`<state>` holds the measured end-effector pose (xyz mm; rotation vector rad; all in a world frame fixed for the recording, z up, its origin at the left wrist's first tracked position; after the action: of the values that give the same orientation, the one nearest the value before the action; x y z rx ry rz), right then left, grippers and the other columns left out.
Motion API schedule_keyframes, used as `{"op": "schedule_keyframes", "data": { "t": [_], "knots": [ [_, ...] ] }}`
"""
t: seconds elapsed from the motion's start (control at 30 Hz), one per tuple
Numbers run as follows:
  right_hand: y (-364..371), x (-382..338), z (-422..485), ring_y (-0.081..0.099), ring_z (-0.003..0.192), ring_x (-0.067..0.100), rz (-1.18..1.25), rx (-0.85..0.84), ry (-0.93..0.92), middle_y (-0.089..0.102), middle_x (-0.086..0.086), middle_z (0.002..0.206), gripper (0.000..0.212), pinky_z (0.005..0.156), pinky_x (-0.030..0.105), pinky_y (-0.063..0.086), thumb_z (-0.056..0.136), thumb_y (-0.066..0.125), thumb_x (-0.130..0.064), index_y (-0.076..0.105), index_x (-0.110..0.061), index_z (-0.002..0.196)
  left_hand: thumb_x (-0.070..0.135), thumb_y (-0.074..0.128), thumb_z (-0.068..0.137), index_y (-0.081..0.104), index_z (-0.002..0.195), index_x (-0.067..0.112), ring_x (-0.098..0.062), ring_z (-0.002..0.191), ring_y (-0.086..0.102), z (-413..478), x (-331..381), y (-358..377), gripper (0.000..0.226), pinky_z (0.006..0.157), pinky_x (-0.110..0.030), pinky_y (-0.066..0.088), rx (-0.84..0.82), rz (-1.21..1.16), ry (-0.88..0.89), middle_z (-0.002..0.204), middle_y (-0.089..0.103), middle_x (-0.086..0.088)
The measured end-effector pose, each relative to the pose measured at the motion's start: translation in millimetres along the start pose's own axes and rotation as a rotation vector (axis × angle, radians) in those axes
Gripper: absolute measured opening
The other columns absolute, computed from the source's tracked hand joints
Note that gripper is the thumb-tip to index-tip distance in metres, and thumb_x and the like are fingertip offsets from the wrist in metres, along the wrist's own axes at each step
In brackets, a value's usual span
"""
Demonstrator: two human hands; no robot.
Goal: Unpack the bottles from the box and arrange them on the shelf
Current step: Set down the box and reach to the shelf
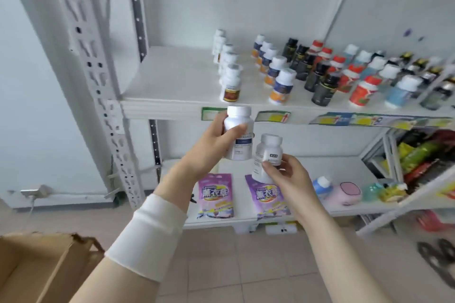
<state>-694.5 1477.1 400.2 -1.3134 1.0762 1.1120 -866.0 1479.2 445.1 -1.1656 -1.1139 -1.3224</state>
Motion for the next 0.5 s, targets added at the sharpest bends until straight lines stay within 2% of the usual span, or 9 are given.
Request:
{"op": "schedule_keyframes", "data": {
  "t": [0.1,0.2,0.33,0.43,0.5],
  "knots": [
    [-103.6,2.4,5.3,0.059,0.08,0.007,0.029,0.115,-0.016,0.064,-0.004,0.088,0.019,0.075,0.021,0.047,0.082,0.068,-0.016,0.058,-0.019,0.097,0.029,0.055,0.09,0.053,0.111,0.022,-0.016,0.103,0.064,32.5,12.9,95.7,0.022,0.087,-0.035,0.051,-0.085,-0.037,0.014,0.108,0.065,-0.002],
    [-187.0,4.0,11.0,0.059,0.077,0.006,0.053,0.206,-0.023,0.063,-0.006,0.085,0.015,0.069,0.016,0.046,0.083,0.067,-0.014,0.056,-0.024,0.087,0.031,0.054,0.089,0.051,0.113,0.02,-0.018,0.103,0.061,59.1,21.8,176.6,0.026,0.089,-0.036,0.049,-0.162,-0.04,0.011,0.111,0.061,-0.006],
    [-274.8,6.7,24.9,0.06,0.08,0.004,0.061,0.277,-0.02,0.064,-0.005,0.088,0.017,0.068,0.021,0.047,0.083,0.067,-0.016,0.054,-0.028,0.086,0.035,0.046,0.096,0.051,0.115,0.017,-0.017,0.099,0.063,99.0,32.0,267.7,0.027,0.09,-0.036,0.05,-0.242,-0.012,0.02,0.113,0.063,-0.013],
    [-333.4,9.6,44.7,0.061,0.085,0.004,0.088,0.335,-0.03,0.065,-0.008,0.092,0.019,0.073,0.019,0.047,0.082,0.068,-0.017,0.055,-0.029,0.088,0.036,0.042,0.097,0.054,0.111,0.02,-0.013,0.093,0.066,135.7,36.2,329.1,0.025,0.086,-0.032,0.053,-0.289,-0.02,0.025,0.105,0.067,-0.005],
    [-370.7,7.0,63.5,0.061,0.088,0.004,0.087,0.36,-0.052,0.065,-0.008,0.096,0.021,0.075,0.019,0.047,0.081,0.069,-0.018,0.056,-0.03,0.092,0.04,0.045,0.095,0.054,0.114,0.018,-0.015,0.099,0.064,164.1,40.2,366.7,0.03,0.089,-0.033,0.051,-0.302,0.015,0.045,0.109,0.066,-0.004]
  ]
}}
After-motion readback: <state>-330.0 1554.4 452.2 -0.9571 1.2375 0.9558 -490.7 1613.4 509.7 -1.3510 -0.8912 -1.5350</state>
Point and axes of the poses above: each hand's wrist, its own z-axis towards the middle knuckle, its own y-axis out of the palm, x = y × z, the point moved 6 cm from there along z, towards the middle knuckle
